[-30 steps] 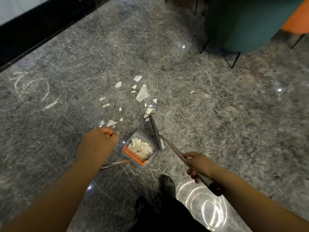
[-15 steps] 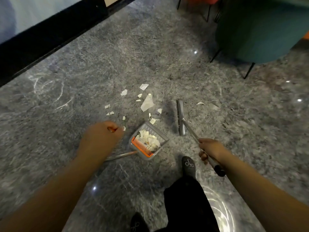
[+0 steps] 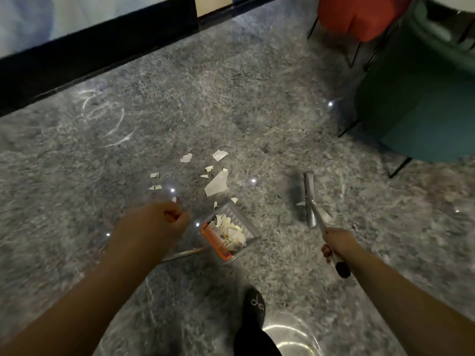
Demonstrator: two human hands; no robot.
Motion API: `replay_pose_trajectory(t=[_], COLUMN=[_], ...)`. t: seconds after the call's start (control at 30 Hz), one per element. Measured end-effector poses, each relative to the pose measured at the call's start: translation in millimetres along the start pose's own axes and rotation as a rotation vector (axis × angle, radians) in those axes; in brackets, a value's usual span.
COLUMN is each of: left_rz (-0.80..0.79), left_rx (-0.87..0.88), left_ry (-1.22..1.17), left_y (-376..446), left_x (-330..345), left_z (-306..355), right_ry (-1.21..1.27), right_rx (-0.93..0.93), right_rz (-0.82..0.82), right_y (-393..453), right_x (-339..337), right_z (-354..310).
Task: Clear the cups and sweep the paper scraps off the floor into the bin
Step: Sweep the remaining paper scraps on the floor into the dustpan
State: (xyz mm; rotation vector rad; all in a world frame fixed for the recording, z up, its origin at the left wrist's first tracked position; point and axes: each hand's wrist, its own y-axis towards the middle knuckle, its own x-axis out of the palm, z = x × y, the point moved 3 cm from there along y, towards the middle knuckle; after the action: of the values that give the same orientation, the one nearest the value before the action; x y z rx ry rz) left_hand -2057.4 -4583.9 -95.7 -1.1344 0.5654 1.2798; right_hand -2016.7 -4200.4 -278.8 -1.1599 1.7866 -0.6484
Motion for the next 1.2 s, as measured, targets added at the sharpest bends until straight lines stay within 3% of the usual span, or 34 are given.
replay_pose_trajectory(t=[0.17,0.33,0.57,0.7,0.9,1.2], left_rz=[0.085,0.107,0.128,0.149,0.142,0.066], left_rx=[-0.086,-0.125,-0.189,-0.200,-0.209,-0.092], left_ry=[-0.101,-0.099,-0.075,-0.060,-0.052,-0.016], left_y=[8,10,14,17,38,93], left_x=[2,-1,-17,-26,-39,-48], left_z=[13,11,-6,-17,-34,-14], right_ry=[-0.052,-0.086,-0.250,-0.216,-0.198,-0.079], right_rx=[0.044,0.086,0.043,0.023,-0.042,-0.075], right_rz=[0.014,-0.088,-0.315,-0.391,-0.379,-0.195], right_y=[45,60,20,1,-9,5], right_x=[-16,-8,53,92,117,90], right_z=[-22,-28,-28,-38,-61,-86])
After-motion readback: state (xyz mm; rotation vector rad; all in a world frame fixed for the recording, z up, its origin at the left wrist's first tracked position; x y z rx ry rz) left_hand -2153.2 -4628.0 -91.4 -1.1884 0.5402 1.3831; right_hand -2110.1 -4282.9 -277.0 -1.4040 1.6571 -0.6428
